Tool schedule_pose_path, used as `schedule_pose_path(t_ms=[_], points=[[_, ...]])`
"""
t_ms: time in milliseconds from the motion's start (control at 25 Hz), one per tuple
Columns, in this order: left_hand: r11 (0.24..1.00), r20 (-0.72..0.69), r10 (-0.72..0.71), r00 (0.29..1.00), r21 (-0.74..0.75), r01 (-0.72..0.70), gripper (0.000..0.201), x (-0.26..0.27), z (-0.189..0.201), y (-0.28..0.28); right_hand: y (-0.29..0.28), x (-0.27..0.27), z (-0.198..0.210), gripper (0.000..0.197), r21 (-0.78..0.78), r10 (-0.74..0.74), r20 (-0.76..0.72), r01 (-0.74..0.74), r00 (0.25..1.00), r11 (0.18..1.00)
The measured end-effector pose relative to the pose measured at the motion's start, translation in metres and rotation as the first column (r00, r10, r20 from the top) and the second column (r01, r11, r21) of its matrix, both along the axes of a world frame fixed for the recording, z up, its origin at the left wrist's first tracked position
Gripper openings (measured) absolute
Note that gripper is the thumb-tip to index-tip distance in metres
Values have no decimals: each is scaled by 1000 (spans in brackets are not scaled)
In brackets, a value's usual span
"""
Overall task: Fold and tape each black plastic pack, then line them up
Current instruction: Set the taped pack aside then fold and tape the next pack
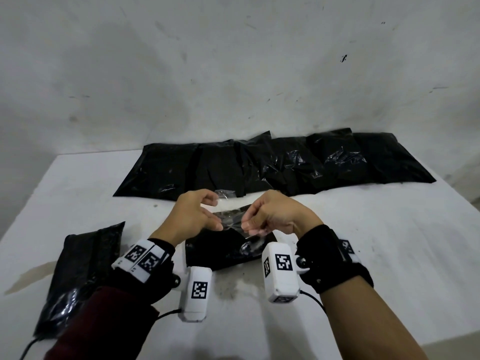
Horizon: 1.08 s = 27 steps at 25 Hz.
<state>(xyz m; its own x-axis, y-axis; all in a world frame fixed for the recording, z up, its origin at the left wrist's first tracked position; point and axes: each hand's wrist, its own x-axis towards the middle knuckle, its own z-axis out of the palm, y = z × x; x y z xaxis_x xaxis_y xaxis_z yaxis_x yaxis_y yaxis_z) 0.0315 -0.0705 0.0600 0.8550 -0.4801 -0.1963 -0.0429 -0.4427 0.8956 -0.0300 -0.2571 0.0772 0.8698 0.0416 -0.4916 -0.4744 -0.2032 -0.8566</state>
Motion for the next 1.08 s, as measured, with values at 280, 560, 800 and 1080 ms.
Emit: schedule_pose_path(t_ms=[280, 560, 800, 1080], points=[[990, -119, -49, 992, 128, 65, 68, 9, 7, 9, 5, 2, 10, 14, -104, 157, 45, -152, 987, 983], [997, -302, -81, 950, -26, 77, 58, 17, 18, 21, 5, 4, 23, 17, -467, 335, 278, -178, 900, 866], [995, -395, -103, 913, -41, 94, 47, 26, 24, 37, -3, 1, 17, 11, -761, 475, 426, 21, 770, 649], [975, -422, -186, 887, 33, 221, 59, 29, 35, 42, -11, -1, -6, 11, -781, 605, 622, 337, 498, 526]])
